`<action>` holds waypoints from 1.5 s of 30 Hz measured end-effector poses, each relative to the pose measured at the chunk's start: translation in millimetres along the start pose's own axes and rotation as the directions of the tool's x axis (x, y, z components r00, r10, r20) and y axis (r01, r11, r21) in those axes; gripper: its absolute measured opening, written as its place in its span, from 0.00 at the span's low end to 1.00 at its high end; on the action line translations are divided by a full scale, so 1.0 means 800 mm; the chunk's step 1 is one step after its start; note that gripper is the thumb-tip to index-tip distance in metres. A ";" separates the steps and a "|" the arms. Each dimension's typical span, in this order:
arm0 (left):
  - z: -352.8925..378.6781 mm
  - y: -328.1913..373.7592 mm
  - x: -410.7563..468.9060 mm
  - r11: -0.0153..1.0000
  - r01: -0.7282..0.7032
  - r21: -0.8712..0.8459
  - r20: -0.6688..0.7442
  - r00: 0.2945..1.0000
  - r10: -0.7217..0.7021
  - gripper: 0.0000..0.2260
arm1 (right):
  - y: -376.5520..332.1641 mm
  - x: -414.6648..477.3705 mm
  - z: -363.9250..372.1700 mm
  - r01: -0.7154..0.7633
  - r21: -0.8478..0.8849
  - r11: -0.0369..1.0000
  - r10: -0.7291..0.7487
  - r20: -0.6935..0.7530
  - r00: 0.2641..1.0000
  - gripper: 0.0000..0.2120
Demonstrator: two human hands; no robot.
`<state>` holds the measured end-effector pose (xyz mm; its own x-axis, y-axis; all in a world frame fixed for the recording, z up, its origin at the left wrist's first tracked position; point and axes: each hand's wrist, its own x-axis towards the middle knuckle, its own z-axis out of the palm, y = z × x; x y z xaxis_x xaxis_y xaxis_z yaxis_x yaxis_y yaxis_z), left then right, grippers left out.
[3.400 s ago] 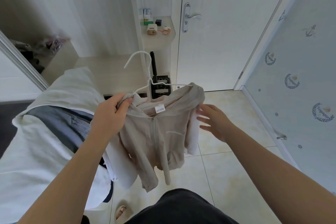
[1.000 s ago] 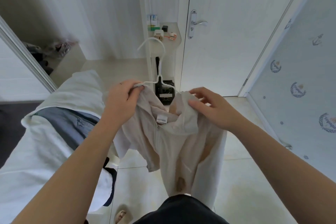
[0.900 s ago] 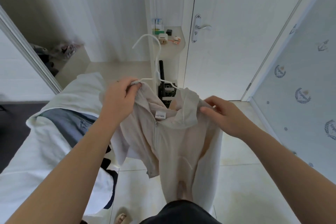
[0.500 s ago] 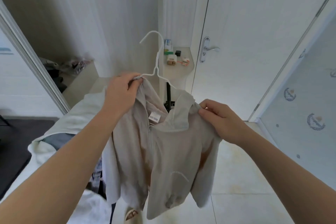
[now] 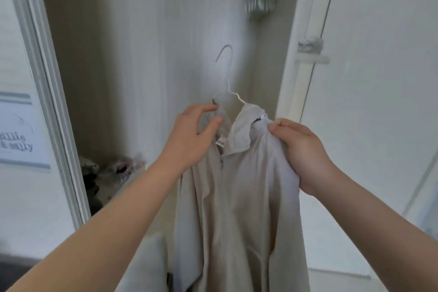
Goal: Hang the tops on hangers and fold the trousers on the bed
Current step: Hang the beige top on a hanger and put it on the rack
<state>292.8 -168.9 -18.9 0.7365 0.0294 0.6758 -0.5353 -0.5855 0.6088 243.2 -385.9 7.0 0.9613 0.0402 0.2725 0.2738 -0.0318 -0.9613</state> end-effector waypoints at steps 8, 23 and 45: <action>-0.077 -0.031 0.138 0.990 -0.141 -0.020 -0.064 0.988 0.140 0.14 | -0.095 0.186 0.128 0.243 -0.006 0.970 -0.243 -0.046 0.969 0.14; -0.139 -0.079 0.344 0.974 -0.046 0.222 -0.078 0.995 0.065 0.33 | -0.257 0.480 0.277 0.451 -0.014 0.893 -0.450 -0.092 0.888 0.05; -0.223 -0.208 0.421 0.664 0.144 0.734 -0.133 0.989 -0.067 0.07 | -0.237 0.636 0.403 0.595 -0.152 0.789 -0.576 0.154 0.803 0.12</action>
<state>555.8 82.7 181.6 0.7090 0.1764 0.6827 0.0541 -0.9790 0.1967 670.4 -37.6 314.6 0.6099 0.2040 0.7658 0.7925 -0.1530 -0.5904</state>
